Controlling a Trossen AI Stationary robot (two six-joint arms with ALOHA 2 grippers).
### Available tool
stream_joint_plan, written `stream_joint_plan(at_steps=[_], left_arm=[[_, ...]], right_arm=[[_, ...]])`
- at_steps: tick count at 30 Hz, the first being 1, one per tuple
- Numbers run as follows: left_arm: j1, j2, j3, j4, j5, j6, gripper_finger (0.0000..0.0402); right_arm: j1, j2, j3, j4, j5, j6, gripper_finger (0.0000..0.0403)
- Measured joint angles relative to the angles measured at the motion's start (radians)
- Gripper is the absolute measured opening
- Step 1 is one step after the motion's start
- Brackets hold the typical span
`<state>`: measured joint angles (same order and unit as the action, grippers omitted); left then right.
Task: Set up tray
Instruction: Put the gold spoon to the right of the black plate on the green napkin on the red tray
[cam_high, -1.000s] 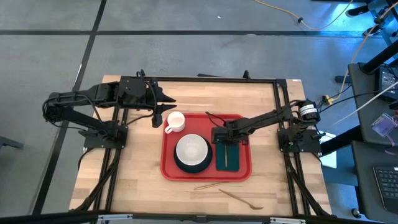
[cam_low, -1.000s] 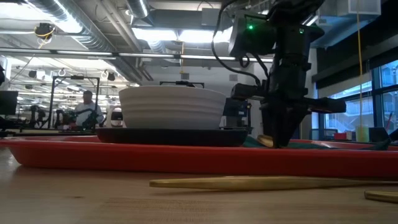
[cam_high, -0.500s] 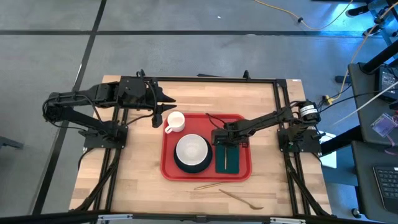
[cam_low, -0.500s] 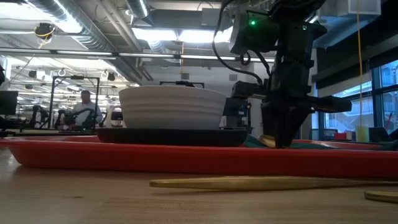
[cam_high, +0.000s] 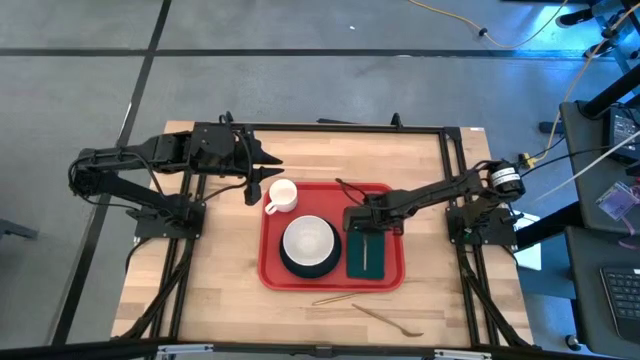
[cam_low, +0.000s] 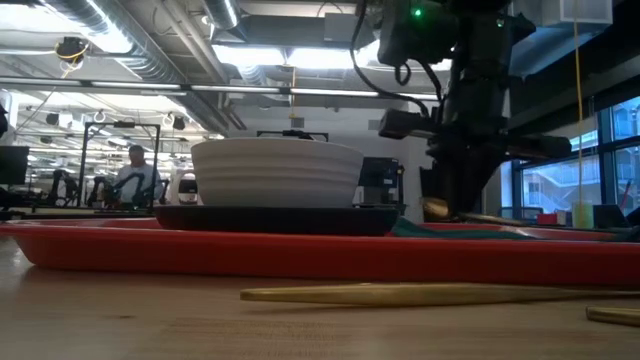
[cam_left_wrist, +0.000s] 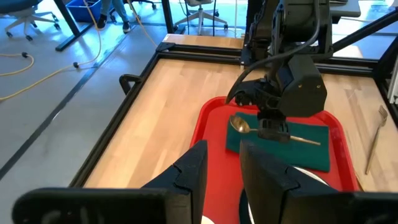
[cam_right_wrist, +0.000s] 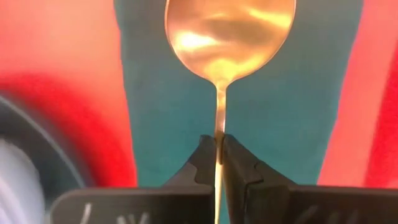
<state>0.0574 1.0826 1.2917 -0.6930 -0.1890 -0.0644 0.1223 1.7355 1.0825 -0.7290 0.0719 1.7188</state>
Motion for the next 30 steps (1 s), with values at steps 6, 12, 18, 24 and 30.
stream_joint_plan(at_steps=[6, 12, 18, 24, 30], left_arm=[[0.0, 0.0, 0.0, -0.001, 0.0, -0.006, 0.0088], [0.0, 0.0, 0.0, 0.0, 0.0, -0.011, 0.0088], [0.0, 0.0, 0.0, 0.0, 0.0, -0.01, 0.0088], [0.0, 0.0, 0.0, 0.0, 0.0, -0.011, 0.0088], [0.0, 0.0, 0.0, 0.0, 0.0, -0.011, 0.0088]], right_arm=[[0.002, 0.0, -0.041, 0.037, -0.003, 0.031, 0.0006], [0.007, 0.0, -0.071, 0.097, -0.005, 0.031, 0.0006], [0.006, 0.0, -0.078, 0.098, 0.012, 0.029, 0.0006], [0.006, 0.0, -0.078, 0.1, 0.019, 0.026, 0.0018], [0.006, 0.0, -0.078, 0.1, 0.019, 0.025, 0.0034]])
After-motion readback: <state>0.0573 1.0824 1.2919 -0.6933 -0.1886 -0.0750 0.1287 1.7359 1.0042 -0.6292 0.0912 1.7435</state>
